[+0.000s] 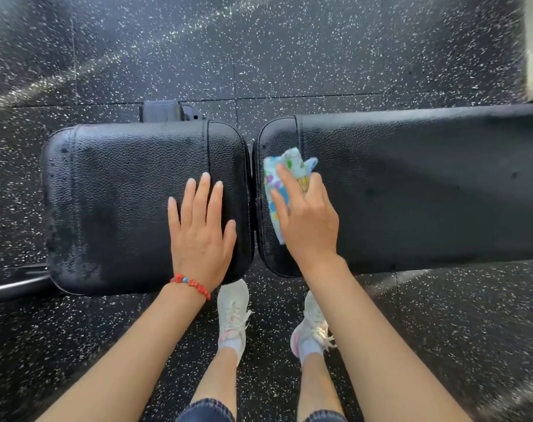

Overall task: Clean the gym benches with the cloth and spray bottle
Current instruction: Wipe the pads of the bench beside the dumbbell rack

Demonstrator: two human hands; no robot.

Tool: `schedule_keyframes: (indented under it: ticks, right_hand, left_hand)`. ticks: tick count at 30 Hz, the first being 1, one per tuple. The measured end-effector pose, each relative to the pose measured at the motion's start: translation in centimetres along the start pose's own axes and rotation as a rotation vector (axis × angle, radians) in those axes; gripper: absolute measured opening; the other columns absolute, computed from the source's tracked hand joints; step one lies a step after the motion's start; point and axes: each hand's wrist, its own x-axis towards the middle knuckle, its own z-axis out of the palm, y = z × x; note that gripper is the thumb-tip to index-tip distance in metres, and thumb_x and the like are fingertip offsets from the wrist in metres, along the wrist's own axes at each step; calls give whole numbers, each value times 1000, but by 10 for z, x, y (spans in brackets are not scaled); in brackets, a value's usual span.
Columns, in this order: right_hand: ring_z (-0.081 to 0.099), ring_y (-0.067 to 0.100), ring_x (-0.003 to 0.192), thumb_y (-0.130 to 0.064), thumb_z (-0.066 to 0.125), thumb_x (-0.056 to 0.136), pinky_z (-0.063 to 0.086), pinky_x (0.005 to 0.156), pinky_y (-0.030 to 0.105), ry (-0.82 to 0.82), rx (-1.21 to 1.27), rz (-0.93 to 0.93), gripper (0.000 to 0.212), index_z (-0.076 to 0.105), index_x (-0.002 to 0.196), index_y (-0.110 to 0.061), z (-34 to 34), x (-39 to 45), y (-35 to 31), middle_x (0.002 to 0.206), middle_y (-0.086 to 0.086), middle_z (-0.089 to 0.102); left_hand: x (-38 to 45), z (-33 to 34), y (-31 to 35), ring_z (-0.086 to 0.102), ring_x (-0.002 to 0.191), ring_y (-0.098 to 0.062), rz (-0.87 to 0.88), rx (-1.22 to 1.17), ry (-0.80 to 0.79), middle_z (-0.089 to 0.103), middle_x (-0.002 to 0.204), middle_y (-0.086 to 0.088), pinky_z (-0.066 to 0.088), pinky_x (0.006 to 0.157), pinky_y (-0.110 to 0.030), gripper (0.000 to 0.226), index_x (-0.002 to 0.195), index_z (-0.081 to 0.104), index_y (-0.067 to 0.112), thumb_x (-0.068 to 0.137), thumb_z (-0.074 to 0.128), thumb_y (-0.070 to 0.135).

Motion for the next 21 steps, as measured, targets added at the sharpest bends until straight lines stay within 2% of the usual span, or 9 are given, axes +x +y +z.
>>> schedule_keyframes:
  ticks: [2,5,7,11,14,21]
  right_hand:
    - [59,32,68,-20,66,83,51,51,34,-21,80,44,33,64,115,-13,-16,-13,16,86,20,57]
    - [59,35,69,-18,64,83,50,55,33,93,86,193,36,62,119,-12,-37,-25,59,90,23,56]
    - [58,36,70,-16,63,84,51,56,36,88,64,249,39,59,122,-11,-47,-36,88,92,24,55]
    - [51,28,56,-22,52,89,47,51,30,28,-69,148,35,60,120,-7,-48,-82,111,79,19,52]
    - [48,23,55,-25,49,91,46,48,28,15,-146,121,35,61,119,-8,-49,-100,110,76,15,52]
    - [56,29,64,-24,60,86,46,49,31,91,-65,123,28,66,111,-12,-42,5,109,80,18,57]
  left_hand:
    - [2,-1,18,29,135,-36,26,-40,12,36,144,-19,19,109,-56,52,135,41,1,88,38,25]
    - [6,3,50,26,136,-34,69,-123,-9,35,146,-17,19,110,-52,52,136,39,2,89,38,26]
    - [10,9,70,26,137,-33,100,-151,-39,34,146,-17,19,110,-50,52,137,38,3,90,38,26]
    - [20,29,101,25,137,-35,63,-138,-80,32,147,-17,21,109,-54,54,138,38,3,90,38,28]
    - [22,36,113,25,137,-36,-14,-72,-73,32,147,-17,18,109,-56,57,138,36,3,89,36,32]
    - [21,42,116,23,137,-35,-10,35,-21,31,147,-18,20,109,-58,58,140,31,2,91,37,31]
